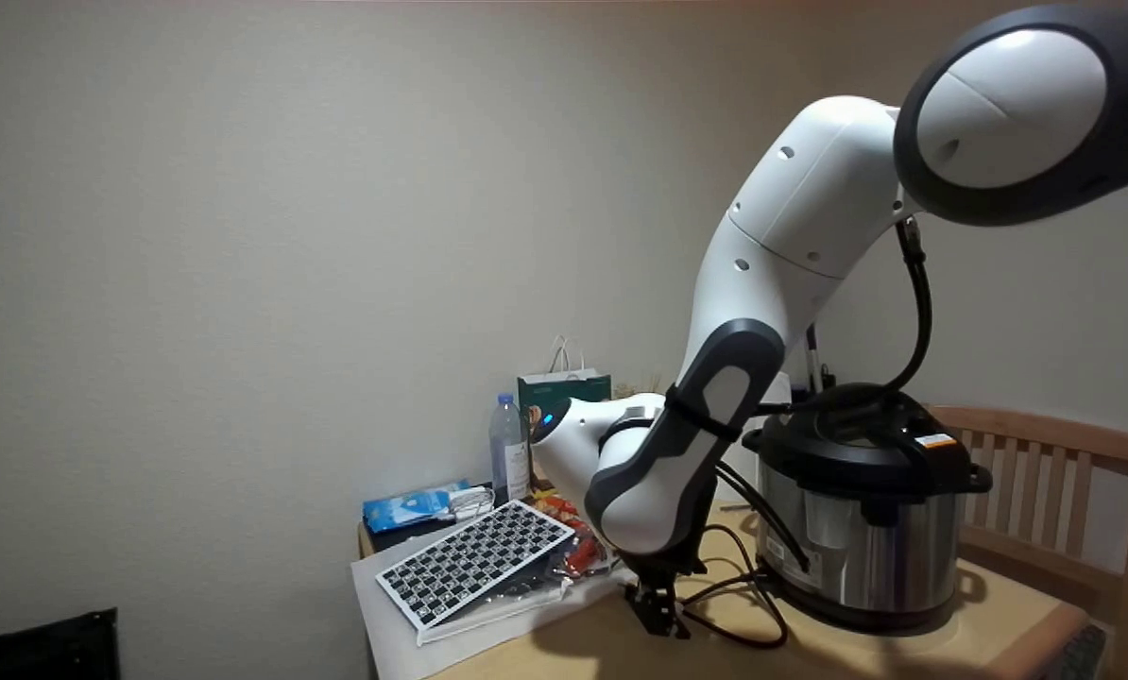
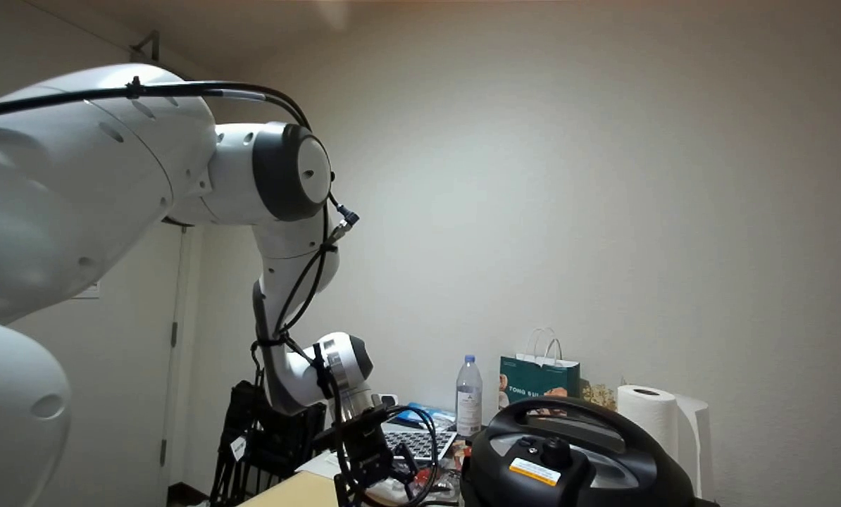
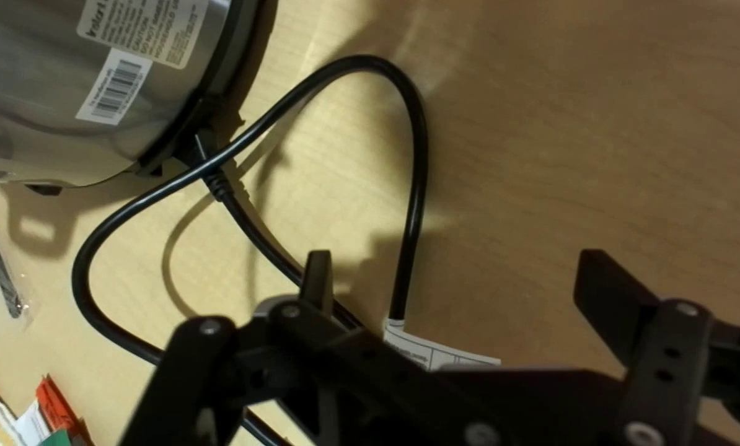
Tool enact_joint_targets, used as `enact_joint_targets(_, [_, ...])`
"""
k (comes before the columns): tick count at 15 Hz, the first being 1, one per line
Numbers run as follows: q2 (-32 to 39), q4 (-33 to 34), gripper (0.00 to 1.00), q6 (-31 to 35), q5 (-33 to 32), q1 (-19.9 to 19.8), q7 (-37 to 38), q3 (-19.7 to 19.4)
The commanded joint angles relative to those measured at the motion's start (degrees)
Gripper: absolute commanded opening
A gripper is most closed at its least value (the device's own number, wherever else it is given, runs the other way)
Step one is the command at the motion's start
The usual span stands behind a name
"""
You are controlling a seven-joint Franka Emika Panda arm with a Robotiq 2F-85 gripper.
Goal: Pick up the cable and put it straight on the table
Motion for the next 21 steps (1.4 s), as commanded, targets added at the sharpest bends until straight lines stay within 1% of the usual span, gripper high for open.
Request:
enact_joint_targets(1, [4.38,6.42,1.00,-3.94,0.81,-1.53,-7.66,-0.24])
enact_joint_targets(3, [7.52,10.70,1.00,-6.63,0.37,-1.63,-8.51,-1.40])
enact_joint_targets(5, [10.45,14.84,1.00,-10.35,0.42,-1.17,-6.94,-2.97])
enact_joint_targets(6, [7.56,10.58,1.00,-7.14,0.13,-1.08,-5.96,-2.18])
enact_joint_targets(7, [8.62,11.83,1.00,-7.54,0.14,-1.14,-5.96,-2.47])
enact_joint_targets(9, [8.95,12.02,1.00,-7.48,0.18,-1.06,-5.97,-2.38])
enact_joint_targets(10, [8.48,11.18,1.00,-6.55,1.40,-1.38,-6.76,-1.06])
enact_joint_targets(11, [8.69,11.06,1.00,-5.41,1.23,-1.12,-6.17,-0.92])
enact_joint_targets(13, [9.91,12.01,1.00,-3.91,1.32,-1.12,-7.29,0.03])
enact_joint_targets(14, [10.77,12.94,0.75,-3.99,2.21,-1.67,-9.14,0.92])
enact_joint_targets(15, [11.25,13.18,0.74,-3.81,2.48,-1.74,-9.74,1.26])
enact_joint_targets(18, [11.43,13.34,0.56,-3.82,4.98,-2.76,-14.28,2.85])
enact_joint_targets(21, [10.62,12.35,0.37,-2.87,6.76,-3.30,-18.51,3.44])
